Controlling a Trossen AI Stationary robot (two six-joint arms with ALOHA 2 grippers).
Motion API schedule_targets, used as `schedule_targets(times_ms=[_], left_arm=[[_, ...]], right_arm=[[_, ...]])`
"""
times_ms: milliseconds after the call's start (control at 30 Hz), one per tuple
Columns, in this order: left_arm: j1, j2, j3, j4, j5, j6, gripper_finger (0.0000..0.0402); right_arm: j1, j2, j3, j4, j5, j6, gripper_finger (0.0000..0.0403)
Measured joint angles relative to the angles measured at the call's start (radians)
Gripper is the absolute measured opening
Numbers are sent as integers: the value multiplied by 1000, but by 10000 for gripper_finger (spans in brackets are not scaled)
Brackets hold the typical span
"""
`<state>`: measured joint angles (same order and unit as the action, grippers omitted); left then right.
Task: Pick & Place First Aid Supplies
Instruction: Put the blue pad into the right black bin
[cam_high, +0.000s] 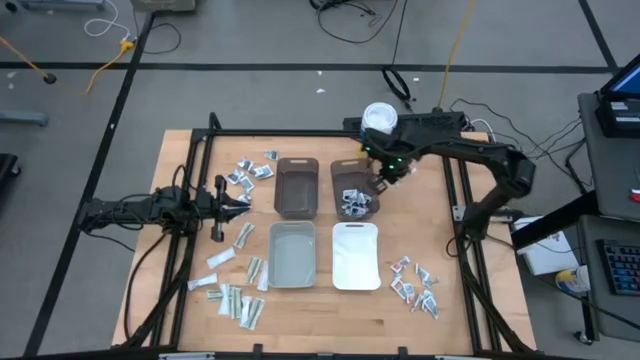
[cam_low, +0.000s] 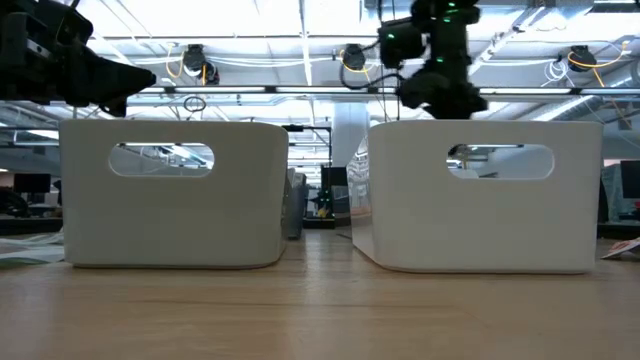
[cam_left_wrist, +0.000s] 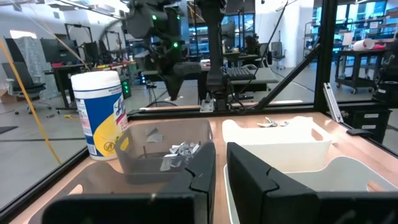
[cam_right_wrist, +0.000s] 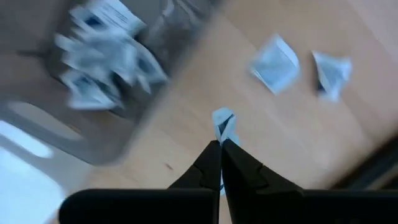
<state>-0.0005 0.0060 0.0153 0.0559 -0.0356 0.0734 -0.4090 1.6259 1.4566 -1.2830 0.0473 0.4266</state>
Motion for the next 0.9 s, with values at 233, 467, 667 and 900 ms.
schedule_targets(times_ms=[233, 467, 667, 900], left_arm=[[0, 0, 0, 0, 0, 0, 47], [0, 0, 0, 0, 0, 0, 47], [0, 0, 0, 0, 0, 0, 47], [0, 0, 0, 0, 0, 0, 47]], right_arm=[[40, 155, 208, -1, -46, -70, 0], [57, 261, 366, -33, -52, -99, 0], [58, 288, 318, 28, -51, -99, 0], [69, 294, 189, 176, -44, -107, 0]])
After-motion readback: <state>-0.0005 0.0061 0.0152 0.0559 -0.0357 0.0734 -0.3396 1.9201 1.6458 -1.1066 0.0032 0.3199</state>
